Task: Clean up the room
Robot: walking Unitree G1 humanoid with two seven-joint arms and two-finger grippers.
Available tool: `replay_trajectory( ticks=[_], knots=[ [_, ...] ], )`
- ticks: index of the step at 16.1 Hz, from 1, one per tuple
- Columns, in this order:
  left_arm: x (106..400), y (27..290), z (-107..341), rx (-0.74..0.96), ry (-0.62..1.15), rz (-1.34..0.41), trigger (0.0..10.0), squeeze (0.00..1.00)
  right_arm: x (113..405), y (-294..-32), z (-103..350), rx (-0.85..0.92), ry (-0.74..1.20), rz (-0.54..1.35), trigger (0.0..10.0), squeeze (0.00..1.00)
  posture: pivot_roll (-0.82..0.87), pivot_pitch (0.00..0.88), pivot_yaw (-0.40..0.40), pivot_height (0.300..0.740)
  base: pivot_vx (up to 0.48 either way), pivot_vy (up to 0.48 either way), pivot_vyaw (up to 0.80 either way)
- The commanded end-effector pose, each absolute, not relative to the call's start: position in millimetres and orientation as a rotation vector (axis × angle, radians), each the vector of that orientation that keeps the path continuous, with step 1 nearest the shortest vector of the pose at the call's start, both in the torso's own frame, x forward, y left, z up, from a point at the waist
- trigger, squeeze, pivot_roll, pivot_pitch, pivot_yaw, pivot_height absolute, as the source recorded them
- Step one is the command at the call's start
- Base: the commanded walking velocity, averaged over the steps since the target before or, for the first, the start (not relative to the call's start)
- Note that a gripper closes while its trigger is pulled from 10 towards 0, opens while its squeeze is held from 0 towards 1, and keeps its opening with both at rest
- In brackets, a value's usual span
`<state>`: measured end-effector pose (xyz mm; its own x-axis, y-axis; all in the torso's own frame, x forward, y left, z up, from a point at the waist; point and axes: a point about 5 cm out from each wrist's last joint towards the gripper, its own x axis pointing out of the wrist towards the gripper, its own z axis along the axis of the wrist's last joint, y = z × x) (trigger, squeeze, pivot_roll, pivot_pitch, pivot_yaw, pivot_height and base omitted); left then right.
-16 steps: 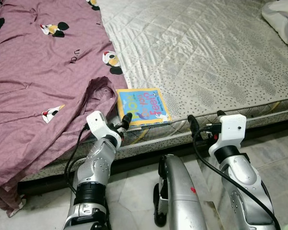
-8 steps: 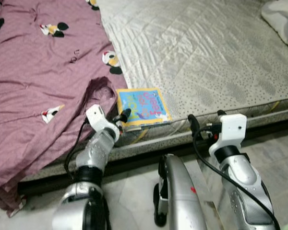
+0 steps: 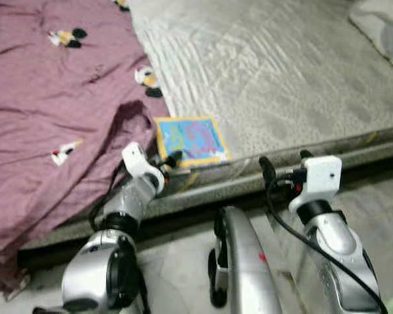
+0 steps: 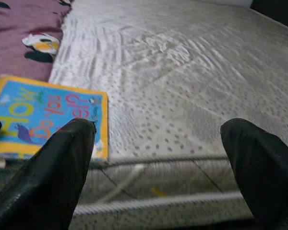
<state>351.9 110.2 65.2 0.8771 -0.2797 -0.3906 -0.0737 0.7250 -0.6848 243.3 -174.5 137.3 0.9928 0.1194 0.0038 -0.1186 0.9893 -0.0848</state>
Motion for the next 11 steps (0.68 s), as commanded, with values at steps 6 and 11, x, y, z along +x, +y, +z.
replay_trajectory(
  ticks=[6, 11],
  knots=[
    [356, 112, 66, -0.776, 0.513, -0.136, 0.0, 0.0, 243, -181, 144, -0.093, -0.02, 0.095, 10.0, 0.0, -0.22, 0.178, -0.068, 0.501, 0.0, 0.0, 0.0],
    [357, 112, 67, -0.786, 0.509, -0.169, 0.0, 0.0, 243, -180, 144, -0.091, -0.021, 0.096, 10.0, 0.0, -0.22, 0.174, -0.069, 0.501, 0.0, 0.0, 0.0]
  ],
)
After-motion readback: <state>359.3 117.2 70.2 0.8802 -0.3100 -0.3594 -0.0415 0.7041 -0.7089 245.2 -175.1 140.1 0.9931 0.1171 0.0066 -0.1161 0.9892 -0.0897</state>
